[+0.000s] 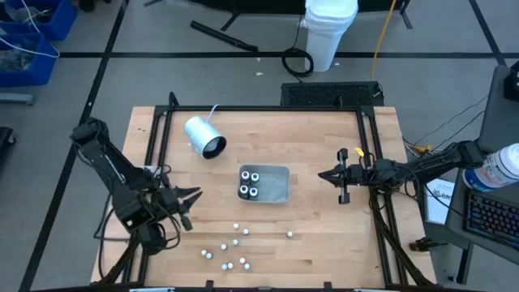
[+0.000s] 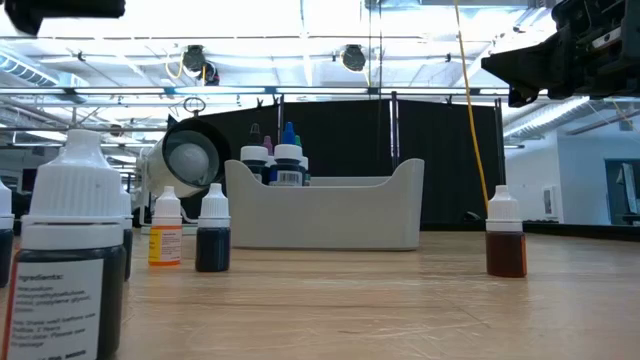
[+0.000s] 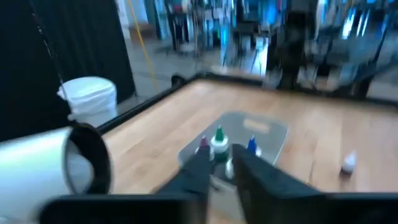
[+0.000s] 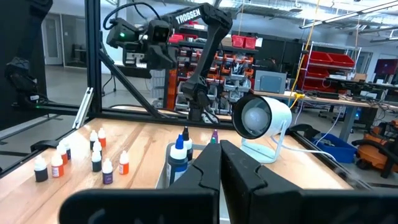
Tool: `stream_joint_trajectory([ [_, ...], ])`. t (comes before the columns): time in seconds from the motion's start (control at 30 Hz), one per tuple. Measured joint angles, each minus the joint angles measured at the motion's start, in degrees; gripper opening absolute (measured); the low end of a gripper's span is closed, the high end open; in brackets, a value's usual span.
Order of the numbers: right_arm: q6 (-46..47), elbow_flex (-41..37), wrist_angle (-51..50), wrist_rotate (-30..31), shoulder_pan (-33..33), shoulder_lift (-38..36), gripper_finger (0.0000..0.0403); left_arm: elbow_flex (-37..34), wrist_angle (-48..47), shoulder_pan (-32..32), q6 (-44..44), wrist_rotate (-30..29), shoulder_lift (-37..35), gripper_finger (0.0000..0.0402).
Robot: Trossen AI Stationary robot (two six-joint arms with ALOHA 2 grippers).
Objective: Pick & Place food coloring
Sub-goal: Put the small orange food coloring bottle into the gray bin
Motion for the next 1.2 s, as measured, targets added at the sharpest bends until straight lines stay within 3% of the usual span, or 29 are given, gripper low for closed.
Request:
stream_joint_trajectory([
  [0.1,0.0,0.0,0.0,0.0,0.0,0.0,0.0000,-6.1,16.9,1.3,15.4,0.1,-0.6,0.0012],
  [0.27,0.0,0.0,0.3,0.0,0.0,0.0,0.0000,-9.8,39.3,5.1,48.4,11.1,-0.6,0.0005],
  [0.4,0.2,0.0,0.0,0.0,0.0,0.0,0.0000,-12.7,58.3,8.8,76.7,33.1,-0.7,0.0004],
  [0.5,1.8,0.0,-0.4,0.0,0.0,0.0,0.0000,-13.7,66.3,10.9,88.7,48.6,-2.5,0.0004],
  [0.63,3.0,0.0,-0.8,0.0,0.0,0.0,0.0000,-17.5,65.7,14.3,91.7,54.7,-9.0,0.0003],
  [0.73,3.0,0.0,-0.8,0.0,0.0,0.1,0.0000,-24.2,67.4,18.5,90.0,61.3,-15.9,0.0005],
  [0.87,2.9,0.0,-0.8,0.0,0.0,0.1,0.0000,-33.3,81.8,24.1,82.9,67.8,-22.4,0.0003],
  [0.93,2.9,0.0,-0.8,0.0,0.0,0.1,0.0000,-35.9,90.1,25.5,83.6,71.1,-23.2,0.0003],
  [1.07,3.0,0.0,-0.8,0.0,0.0,0.1,0.0000,-37.7,91.2,27.7,89.3,71.0,-23.0,0.0003],
  [1.2,2.9,0.0,-0.8,0.0,0.0,0.1,0.0000,-37.7,87.1,30.4,88.5,71.0,-23.1,0.0003],
])
